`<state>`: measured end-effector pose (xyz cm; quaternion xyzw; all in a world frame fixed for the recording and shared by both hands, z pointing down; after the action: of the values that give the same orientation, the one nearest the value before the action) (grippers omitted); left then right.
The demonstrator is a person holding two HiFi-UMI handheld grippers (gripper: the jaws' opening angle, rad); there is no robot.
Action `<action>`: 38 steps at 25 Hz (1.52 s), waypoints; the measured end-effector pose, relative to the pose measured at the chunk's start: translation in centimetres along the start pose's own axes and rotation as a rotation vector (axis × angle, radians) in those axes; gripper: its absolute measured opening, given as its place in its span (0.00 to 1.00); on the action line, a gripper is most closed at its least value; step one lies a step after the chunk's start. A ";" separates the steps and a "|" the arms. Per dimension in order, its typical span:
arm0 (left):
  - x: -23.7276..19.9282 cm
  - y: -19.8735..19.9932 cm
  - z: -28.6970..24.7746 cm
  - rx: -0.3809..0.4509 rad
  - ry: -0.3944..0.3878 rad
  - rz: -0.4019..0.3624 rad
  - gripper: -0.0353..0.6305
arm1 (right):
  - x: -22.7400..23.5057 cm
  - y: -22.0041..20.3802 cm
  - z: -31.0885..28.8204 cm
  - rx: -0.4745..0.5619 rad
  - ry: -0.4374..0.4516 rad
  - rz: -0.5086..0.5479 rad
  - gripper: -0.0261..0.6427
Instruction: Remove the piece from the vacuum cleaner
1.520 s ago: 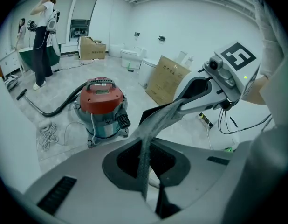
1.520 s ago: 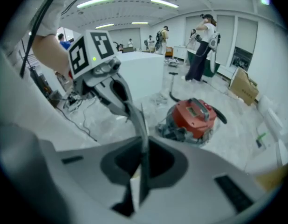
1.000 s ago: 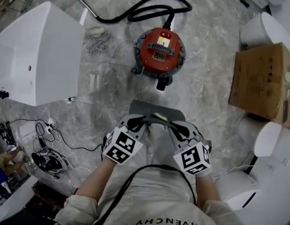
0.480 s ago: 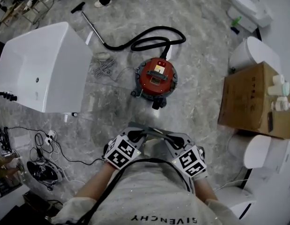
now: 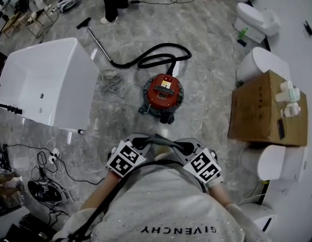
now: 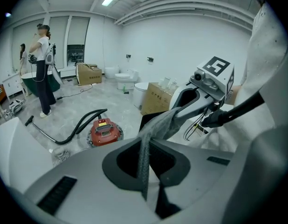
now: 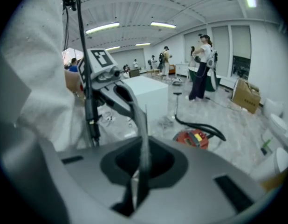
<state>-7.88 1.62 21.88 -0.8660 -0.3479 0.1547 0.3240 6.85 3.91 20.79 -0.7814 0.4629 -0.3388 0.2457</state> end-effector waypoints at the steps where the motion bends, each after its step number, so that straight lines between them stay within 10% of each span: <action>1: -0.1 0.3 0.4 0.006 -0.002 0.004 0.11 | -0.1 0.5 0.3 0.001 0.001 0.008 0.09; 7: -0.4 2.2 2.4 0.058 -0.083 0.140 0.11 | -0.6 2.4 2.2 0.022 -0.007 0.032 0.09; 20: -0.3 4.4 4.0 0.030 -0.096 0.044 0.11 | -1.8 4.0 4.1 0.030 -0.010 0.007 0.09; 38: -2.2 3.3 3.1 -0.021 -0.129 0.105 0.11 | -0.8 4.8 2.3 -0.005 0.010 -0.032 0.09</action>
<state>-9.32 -0.34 17.52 -0.8746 -0.3240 0.2234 0.2832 5.64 2.64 15.64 -0.7874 0.4526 -0.3456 0.2361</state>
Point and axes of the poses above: the fingertips, and each gripper's own axes: z backward along the fingers, x to its right, y out of its top, the point moved 6 cm from there along z, backward along the fingers, and after that the axes turned 15 degrees about y, right-handed, at the moved point
